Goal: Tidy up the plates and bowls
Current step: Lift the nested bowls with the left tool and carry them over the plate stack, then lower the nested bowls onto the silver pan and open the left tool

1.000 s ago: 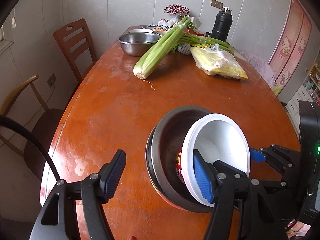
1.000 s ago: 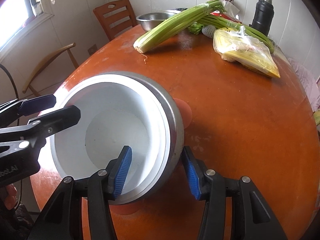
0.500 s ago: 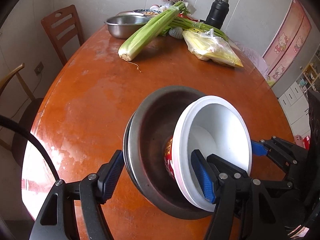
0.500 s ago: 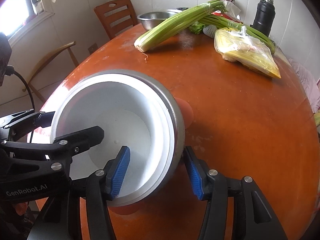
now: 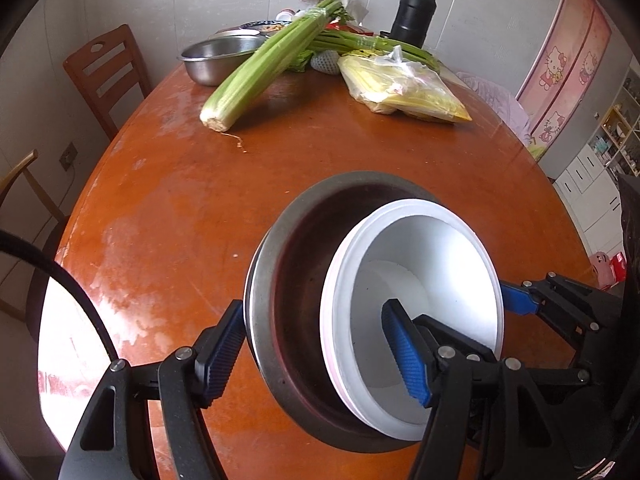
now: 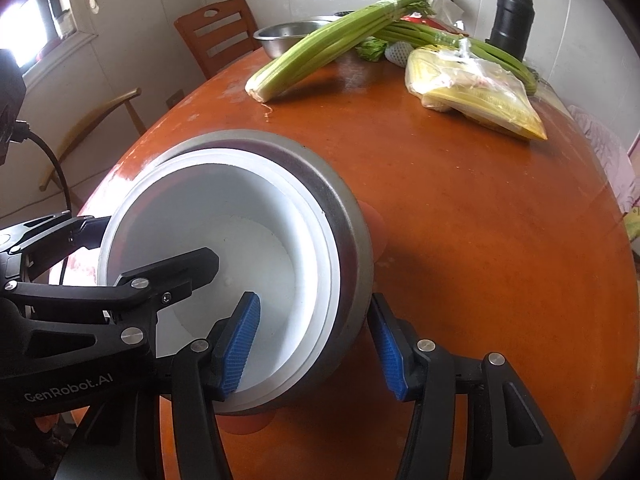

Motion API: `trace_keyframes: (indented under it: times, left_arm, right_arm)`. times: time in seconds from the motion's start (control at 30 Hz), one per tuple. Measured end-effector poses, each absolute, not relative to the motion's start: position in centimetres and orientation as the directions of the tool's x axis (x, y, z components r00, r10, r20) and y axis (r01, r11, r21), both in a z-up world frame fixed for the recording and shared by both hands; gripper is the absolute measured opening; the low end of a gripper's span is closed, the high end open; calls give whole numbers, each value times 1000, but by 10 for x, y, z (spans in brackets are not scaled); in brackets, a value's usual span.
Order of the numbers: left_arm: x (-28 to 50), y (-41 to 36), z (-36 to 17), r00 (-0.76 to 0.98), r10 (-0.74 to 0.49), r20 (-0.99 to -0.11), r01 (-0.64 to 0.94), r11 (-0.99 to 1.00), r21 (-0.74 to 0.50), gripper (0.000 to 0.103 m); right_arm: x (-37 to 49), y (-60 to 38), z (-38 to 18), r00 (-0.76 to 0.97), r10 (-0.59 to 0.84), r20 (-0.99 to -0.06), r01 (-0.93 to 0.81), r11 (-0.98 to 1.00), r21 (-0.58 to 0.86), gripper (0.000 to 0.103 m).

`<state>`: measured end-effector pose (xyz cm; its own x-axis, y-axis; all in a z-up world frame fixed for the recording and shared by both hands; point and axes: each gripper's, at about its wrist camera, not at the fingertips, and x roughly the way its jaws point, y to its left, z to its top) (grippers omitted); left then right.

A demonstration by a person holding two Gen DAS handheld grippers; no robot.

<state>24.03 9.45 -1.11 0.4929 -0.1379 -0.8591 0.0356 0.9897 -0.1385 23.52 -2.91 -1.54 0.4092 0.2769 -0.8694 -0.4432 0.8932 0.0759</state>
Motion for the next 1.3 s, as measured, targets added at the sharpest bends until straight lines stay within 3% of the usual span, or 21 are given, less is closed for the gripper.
trace_keyframes:
  times: [0.63,1.3]
  left_arm:
    - [224,86,2,554,-59,-831,-23,996,-86,70]
    - [131,80,65,730,55,-681,-104,994,-31,75]
  right_arm:
    - [221,-55,0,474,295,-830,-424,902,79,61]
    - [147,-75,51,632,348,-692,-422,904,69,70]
